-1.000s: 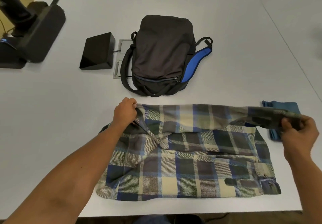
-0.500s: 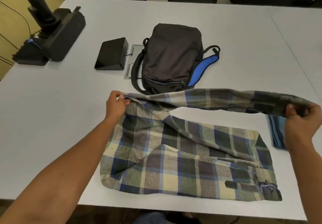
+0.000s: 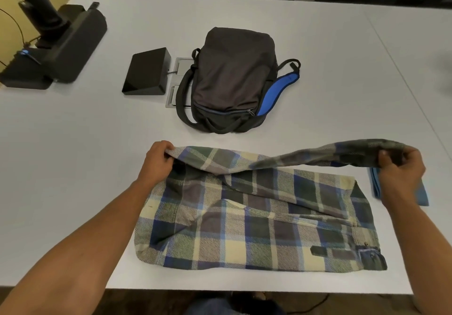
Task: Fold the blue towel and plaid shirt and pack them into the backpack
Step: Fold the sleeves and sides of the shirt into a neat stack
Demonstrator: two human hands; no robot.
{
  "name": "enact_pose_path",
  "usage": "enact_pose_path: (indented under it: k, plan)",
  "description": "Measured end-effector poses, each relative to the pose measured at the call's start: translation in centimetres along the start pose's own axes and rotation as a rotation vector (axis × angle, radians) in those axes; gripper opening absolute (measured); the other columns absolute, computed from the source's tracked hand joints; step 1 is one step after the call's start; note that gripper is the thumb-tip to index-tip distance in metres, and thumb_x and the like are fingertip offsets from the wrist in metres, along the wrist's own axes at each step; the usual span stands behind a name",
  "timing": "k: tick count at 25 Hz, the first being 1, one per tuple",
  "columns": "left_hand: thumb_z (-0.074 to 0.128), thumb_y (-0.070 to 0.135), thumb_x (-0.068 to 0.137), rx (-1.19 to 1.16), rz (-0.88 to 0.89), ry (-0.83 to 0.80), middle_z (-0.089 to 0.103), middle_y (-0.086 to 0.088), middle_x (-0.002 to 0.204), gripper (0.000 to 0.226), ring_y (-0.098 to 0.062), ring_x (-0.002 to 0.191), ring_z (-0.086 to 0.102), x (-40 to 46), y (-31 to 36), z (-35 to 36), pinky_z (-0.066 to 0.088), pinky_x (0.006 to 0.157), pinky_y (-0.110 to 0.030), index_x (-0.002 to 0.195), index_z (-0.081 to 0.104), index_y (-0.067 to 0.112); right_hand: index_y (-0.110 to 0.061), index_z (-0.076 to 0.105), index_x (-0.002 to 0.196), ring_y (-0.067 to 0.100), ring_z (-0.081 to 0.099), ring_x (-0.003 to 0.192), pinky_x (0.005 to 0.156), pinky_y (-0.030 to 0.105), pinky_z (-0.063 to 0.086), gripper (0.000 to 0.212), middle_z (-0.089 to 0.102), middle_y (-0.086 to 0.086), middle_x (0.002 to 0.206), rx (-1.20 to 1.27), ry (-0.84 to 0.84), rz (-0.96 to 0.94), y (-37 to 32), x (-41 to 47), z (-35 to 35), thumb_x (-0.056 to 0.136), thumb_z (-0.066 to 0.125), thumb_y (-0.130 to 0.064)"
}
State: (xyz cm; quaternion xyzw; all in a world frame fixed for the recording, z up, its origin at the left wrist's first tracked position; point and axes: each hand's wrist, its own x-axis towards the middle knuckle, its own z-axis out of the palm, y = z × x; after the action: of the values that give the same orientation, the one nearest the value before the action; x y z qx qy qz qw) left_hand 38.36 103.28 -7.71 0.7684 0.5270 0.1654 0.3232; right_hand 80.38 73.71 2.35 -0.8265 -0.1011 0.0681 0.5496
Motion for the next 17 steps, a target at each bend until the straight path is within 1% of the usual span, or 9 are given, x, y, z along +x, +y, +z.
enact_pose_path:
  k: [3,5,6,9,11,12,14,16,17]
  plan:
    - [0.061,-0.005,0.087,0.086,0.077,0.005,0.051,-0.012,0.125,0.037,-0.026,0.105,0.056,0.3,-0.7,-0.1,0.045,0.094,-0.030,0.122,0.057,0.006,-0.010,0.054,0.123,0.017,0.056,0.109,0.097,0.028,0.045,0.027,0.060,0.009,0.124,-0.011,0.012,0.002,0.4,-0.1,0.1,0.097,0.059,-0.009]
    - [0.060,-0.003,0.088,0.116,0.094,0.015,0.052,-0.013,0.125,0.037,-0.026,0.106,0.056,0.7,-0.8,-0.2,0.045,0.095,-0.032,0.124,0.058,0.005,-0.017,0.057,0.114,0.019,0.056,0.111,0.098,0.030,0.046,0.020,0.061,0.011,0.124,-0.007,0.008,-0.017,0.7,0.1,0.0,0.096,0.060,-0.009]
    - [0.059,-0.003,0.089,0.110,0.080,0.023,0.053,-0.014,0.124,0.035,-0.027,0.106,0.056,1.0,-0.9,-0.1,0.045,0.095,-0.033,0.123,0.059,0.004,-0.022,0.057,0.108,0.021,0.057,0.112,0.100,0.033,0.047,0.018,0.061,0.011,0.124,-0.012,0.003,-0.028,0.9,0.2,-0.1,0.096,0.061,-0.009]
    - [0.057,-0.004,0.089,0.087,-0.015,0.015,0.056,-0.016,0.119,0.026,-0.030,0.105,0.057,1.6,-1.4,0.5,0.044,0.092,-0.031,0.114,0.062,0.002,-0.028,0.058,0.099,0.026,0.056,0.118,0.105,0.044,0.046,0.020,0.062,0.011,0.120,-0.032,-0.011,-0.043,1.7,0.5,-0.1,0.093,0.065,-0.010]
    - [0.057,-0.006,0.089,0.052,-0.067,0.027,0.058,-0.016,0.116,0.021,-0.030,0.105,0.058,1.2,-1.6,1.0,0.043,0.089,-0.029,0.108,0.063,0.001,-0.036,0.055,0.088,0.023,0.056,0.117,0.105,0.046,0.046,0.029,0.062,0.005,0.112,-0.049,-0.036,-0.046,2.3,0.3,-0.1,0.093,0.065,-0.009]
    - [0.057,-0.006,0.089,0.030,-0.087,0.043,0.058,-0.016,0.114,0.020,-0.030,0.105,0.057,0.9,-1.8,1.1,0.041,0.089,-0.029,0.106,0.064,0.002,-0.038,0.055,0.087,0.022,0.056,0.115,0.104,0.046,0.046,0.033,0.061,0.001,0.108,-0.056,-0.050,-0.049,2.8,0.2,-0.1,0.092,0.065,-0.008]
    - [0.054,-0.005,0.091,-0.025,-0.192,0.078,0.058,-0.013,0.110,0.020,-0.027,0.103,0.054,0.5,-2.0,1.1,0.038,0.086,-0.029,0.106,0.063,0.005,-0.040,0.057,0.088,0.019,0.056,0.111,0.103,0.045,0.047,0.037,0.061,-0.006,0.101,-0.052,-0.090,-0.044,4.1,-0.1,-0.6,0.091,0.064,-0.004]
    - [0.052,-0.004,0.092,-0.116,-0.344,0.110,0.059,-0.012,0.115,0.022,-0.025,0.103,0.053,0.4,-2.2,1.2,0.040,0.085,-0.029,0.109,0.063,0.004,-0.041,0.059,0.090,0.020,0.058,0.109,0.101,0.045,0.048,0.039,0.063,-0.003,0.102,-0.058,-0.136,-0.043,5.4,-0.4,-1.1,0.091,0.065,-0.002]
    - [0.052,-0.005,0.091,-0.129,-0.376,0.108,0.060,-0.013,0.117,0.023,-0.024,0.103,0.054,0.4,-2.3,1.2,0.042,0.084,-0.030,0.110,0.062,0.003,-0.040,0.059,0.090,0.020,0.058,0.108,0.100,0.045,0.048,0.038,0.063,0.001,0.104,-0.063,-0.157,-0.049,5.9,-0.5,-1.1,0.091,0.065,-0.002]
